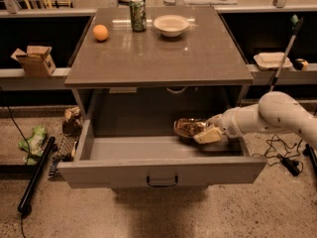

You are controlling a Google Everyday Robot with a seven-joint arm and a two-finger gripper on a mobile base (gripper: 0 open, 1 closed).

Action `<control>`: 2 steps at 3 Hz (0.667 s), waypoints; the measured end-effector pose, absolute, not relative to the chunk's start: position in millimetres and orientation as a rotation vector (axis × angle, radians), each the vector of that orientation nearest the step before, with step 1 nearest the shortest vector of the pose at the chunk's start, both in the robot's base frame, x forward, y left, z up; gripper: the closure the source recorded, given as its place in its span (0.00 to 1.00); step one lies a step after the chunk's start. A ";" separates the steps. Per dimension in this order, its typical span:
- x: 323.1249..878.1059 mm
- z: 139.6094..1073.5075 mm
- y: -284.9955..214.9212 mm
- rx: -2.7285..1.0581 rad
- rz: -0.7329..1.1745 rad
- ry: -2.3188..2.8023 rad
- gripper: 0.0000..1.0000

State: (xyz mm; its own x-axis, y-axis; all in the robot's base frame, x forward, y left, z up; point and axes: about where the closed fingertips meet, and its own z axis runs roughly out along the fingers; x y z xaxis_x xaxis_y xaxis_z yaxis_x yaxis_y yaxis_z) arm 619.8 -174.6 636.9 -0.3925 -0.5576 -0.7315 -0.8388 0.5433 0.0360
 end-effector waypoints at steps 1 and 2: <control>620.3 631.7 -158.0 -1.161 0.572 2.097 0.59; 621.7 634.4 -147.3 -1.191 0.595 2.083 0.36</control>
Offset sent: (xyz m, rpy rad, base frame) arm 0.0042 0.0349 0.0042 0.0169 0.0222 0.0984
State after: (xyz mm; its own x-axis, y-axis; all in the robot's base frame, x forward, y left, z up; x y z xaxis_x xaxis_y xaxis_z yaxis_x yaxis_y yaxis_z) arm 621.7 -147.3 634.4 -0.3700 -0.5748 -0.7298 -0.8735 0.4828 0.0625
